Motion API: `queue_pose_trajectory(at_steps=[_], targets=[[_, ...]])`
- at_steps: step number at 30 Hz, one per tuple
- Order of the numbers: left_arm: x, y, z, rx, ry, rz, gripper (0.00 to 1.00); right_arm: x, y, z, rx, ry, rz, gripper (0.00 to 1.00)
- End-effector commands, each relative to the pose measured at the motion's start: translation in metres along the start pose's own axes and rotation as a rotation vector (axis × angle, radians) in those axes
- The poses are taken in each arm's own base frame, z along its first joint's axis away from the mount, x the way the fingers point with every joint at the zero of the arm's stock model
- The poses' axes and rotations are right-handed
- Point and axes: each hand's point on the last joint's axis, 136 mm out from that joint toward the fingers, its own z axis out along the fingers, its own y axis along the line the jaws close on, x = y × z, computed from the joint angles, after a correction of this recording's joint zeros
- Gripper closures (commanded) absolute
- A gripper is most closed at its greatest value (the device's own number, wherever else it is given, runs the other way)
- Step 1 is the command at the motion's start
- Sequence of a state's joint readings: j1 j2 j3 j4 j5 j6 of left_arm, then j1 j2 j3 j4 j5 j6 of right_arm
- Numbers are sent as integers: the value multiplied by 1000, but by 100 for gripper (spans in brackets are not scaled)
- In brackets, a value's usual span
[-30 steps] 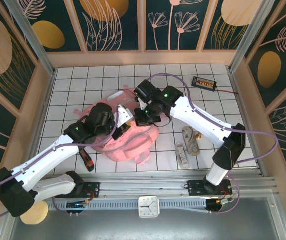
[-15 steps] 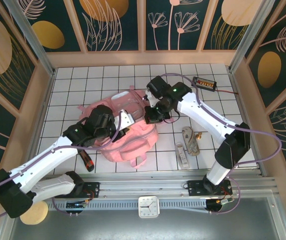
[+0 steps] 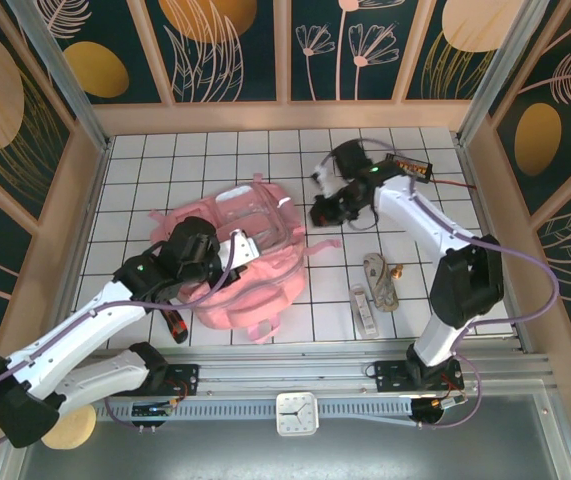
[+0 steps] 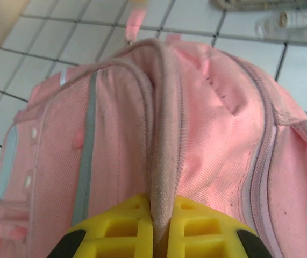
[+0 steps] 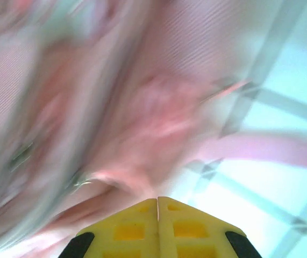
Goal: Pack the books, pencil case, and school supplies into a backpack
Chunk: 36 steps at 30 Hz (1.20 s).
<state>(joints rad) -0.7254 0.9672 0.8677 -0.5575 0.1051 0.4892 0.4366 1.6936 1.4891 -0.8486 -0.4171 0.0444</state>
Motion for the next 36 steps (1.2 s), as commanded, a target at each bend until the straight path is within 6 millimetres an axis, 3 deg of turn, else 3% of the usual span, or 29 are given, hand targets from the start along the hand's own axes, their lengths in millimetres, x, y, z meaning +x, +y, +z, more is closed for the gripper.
queue_pose_trajectory(at_steps=[1,6,9,12,13,14,15,17,24,32,36], targets=[[-1,-4,-33,11,-5,66,100,-34,-69,-13,200,-133,-93,100],[-3,-8,-39,15,-25,78,100,-60,-58,13,170,-160,-214,100],[-6,-6,-38,2,-47,53,100,-58,-26,29,90,-108,-253,97],[1,-4,-31,-11,-28,33,100,-30,12,30,54,-109,-378,62],[4,-5,-29,-9,-14,25,84,-18,23,27,17,-118,-409,55],[7,-7,-27,-2,-6,14,44,-8,33,23,-17,-132,-444,49],[8,-8,-27,2,-6,2,19,1,35,19,-27,-148,-471,42],[7,-10,-28,8,-27,-14,1,18,44,16,-19,-199,-552,31],[-10,-10,-14,52,-37,-69,1,32,58,12,-49,-312,-830,33],[-19,-49,26,137,30,-24,1,55,55,52,-115,-254,-1010,35],[-11,-52,39,106,95,2,1,63,63,70,-140,-249,-1046,37]])
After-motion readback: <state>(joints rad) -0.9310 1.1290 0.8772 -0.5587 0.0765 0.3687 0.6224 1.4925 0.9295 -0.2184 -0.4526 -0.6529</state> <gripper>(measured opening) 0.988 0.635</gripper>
